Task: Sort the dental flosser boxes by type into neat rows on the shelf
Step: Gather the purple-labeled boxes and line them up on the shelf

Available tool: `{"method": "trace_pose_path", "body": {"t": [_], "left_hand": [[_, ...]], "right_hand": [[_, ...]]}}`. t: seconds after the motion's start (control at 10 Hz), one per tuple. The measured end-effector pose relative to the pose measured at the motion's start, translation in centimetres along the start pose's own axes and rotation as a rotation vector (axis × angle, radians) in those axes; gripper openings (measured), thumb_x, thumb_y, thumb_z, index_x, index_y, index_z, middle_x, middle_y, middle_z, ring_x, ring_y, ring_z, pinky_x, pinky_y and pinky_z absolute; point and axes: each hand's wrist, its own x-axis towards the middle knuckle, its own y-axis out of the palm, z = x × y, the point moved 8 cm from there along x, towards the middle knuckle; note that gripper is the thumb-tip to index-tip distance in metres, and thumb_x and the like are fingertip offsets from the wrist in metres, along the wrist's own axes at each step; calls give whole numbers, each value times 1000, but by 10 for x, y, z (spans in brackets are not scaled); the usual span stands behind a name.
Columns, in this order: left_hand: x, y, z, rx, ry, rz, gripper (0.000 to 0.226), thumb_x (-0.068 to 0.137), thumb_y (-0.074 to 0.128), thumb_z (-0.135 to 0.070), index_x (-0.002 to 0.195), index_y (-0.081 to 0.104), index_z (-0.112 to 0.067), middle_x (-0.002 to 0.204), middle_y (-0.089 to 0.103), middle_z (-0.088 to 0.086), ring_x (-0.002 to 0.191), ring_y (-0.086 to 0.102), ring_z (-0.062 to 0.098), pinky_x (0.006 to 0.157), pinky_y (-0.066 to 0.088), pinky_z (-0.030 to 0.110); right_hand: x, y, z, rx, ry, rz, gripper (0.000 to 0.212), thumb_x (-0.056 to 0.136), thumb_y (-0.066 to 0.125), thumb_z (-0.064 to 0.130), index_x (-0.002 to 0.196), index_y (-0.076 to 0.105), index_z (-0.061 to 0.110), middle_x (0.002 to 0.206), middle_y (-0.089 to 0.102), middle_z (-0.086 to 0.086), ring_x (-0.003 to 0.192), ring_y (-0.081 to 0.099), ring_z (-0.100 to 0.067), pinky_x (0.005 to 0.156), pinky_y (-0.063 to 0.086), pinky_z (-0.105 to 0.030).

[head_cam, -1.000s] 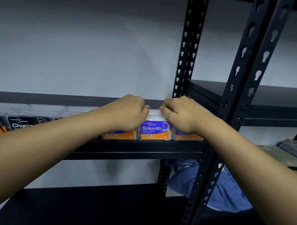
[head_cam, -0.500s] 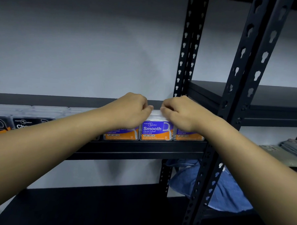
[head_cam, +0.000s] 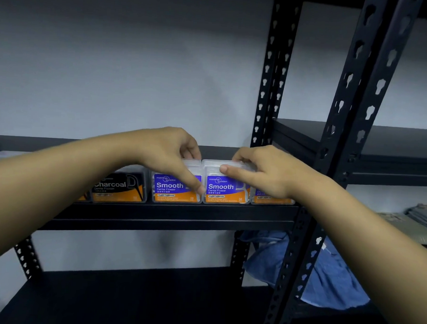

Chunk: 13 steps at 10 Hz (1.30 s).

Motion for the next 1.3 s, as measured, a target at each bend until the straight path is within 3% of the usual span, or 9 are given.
{"method": "trace_pose_path", "body": {"t": [0.2,0.6,0.7,0.8,0.9,1.0,1.2,1.3], "left_hand": [[4,5,-3,-6,-1,-50,67,53,93,-56,107,68,-27,92,77,-12,75,74,3,76,64,32],[7,7,-3,-10,2,-51,68,55,93,-54,111,66,-27,97,76,-11,79,75,6,78,64,33],[7,6,-5,-3,12,-48,73,54,93,-55,115,64,-28,102,74,-12,84,73,6,79,63,31],[4,2,-9,-23,34,-20,85,54,87,-67,126,60,-30,116,69,-15,101,68,4,93,58,31],[2,-3,-13,-59,47,-55,70,77,68,-68,133,57,-28,126,67,-12,110,66,10,99,54,36],[2,0,-15,57,13,-140,48,97,49,-57,131,58,-24,125,68,-4,106,66,15,90,55,34],[1,24,-10,143,-22,-112,49,102,36,-56,129,56,-21,124,66,4,104,65,16,88,57,34],[1,16,-10,160,-32,-149,49,102,36,-56,130,57,-20,124,66,4,105,65,18,90,56,36]], "right_hand": [[-3,-2,3,-15,-1,-50,81,75,28,94,109,64,30,98,75,8,86,70,-9,79,59,-41],[-2,-1,-1,-26,4,-38,67,87,38,86,110,63,29,98,75,8,85,70,-7,78,60,-40],[-2,-1,0,-22,10,-38,73,83,34,89,113,63,29,101,75,8,88,70,-7,80,60,-40],[-1,-8,0,21,17,-79,77,83,31,88,119,64,28,109,75,7,97,69,-10,84,58,-38],[1,-13,3,1,18,-93,57,99,36,70,120,64,25,106,72,8,94,66,-9,74,51,-31],[6,-10,7,-34,32,-79,49,103,36,63,118,64,25,101,70,9,95,66,-12,71,49,-32],[11,10,3,-34,82,57,45,102,39,64,117,62,28,110,74,3,98,70,-13,84,58,-35],[15,3,12,-30,81,33,52,102,37,66,126,62,26,116,74,1,102,69,-15,86,58,-36]]}}
